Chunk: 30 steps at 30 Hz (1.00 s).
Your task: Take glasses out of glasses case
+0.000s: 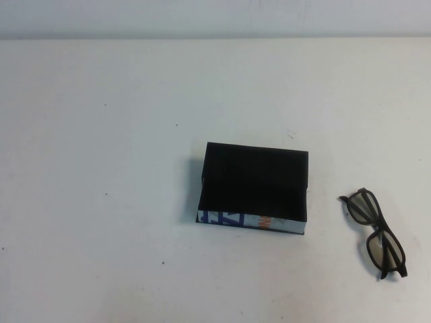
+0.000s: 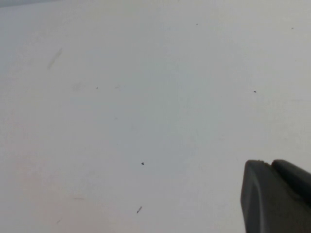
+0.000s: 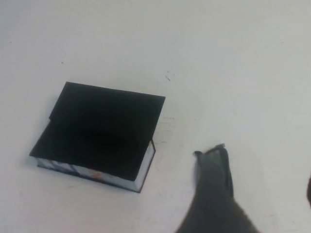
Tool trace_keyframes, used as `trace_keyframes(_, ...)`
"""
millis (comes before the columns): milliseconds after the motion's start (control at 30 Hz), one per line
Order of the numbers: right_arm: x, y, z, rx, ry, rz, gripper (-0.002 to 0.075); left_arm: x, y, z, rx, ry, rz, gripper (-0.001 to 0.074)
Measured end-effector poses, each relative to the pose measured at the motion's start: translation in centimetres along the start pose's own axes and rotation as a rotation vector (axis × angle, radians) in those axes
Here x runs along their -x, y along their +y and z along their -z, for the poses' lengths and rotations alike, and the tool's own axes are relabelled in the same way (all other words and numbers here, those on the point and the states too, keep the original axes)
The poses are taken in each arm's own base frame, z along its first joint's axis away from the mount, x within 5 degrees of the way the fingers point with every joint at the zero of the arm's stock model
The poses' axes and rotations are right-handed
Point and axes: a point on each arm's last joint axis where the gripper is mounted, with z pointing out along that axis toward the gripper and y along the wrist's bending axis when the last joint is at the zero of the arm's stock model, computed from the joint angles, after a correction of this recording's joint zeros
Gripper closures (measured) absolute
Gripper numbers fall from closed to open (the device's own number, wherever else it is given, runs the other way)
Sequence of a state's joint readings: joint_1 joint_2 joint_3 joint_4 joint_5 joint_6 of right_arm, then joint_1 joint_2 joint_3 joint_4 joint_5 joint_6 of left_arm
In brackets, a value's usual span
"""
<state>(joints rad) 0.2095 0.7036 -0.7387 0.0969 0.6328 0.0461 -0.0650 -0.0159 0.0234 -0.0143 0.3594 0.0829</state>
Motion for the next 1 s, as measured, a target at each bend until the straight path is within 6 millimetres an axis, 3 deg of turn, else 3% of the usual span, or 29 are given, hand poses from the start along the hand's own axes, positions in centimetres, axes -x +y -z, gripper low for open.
trace_keyframes(133,-3.6,-0.9,2.4,-0.021,-0.176,0.058,0.0356,0.0,0.0,0.0,0.0,0.0,0.0,0.074)
trace_keyframes(267,-7.6,-1.8,2.7,-0.03,-0.275,0.087,0.0356,0.0,0.0,0.0,0.0,0.0,0.0,0.074)
trace_keyframes(433,-11.5,-2.7,2.4,-0.026,-0.337,0.091,0.0356,0.0,0.0,0.0,0.0,0.0,0.0,0.074)
trace_keyframes(667,-16.5,-4.3,0.0,-0.085,-0.351,-0.013,0.0406,0.0,0.0,0.0,0.0,0.0,0.0,0.0739)
trace_keyframes(1000,-17.9,-5.2,-0.8,-0.176,-0.304,-0.04,0.0545,0.0,0.0,0.0,0.0,0.0,0.0,0.0739)
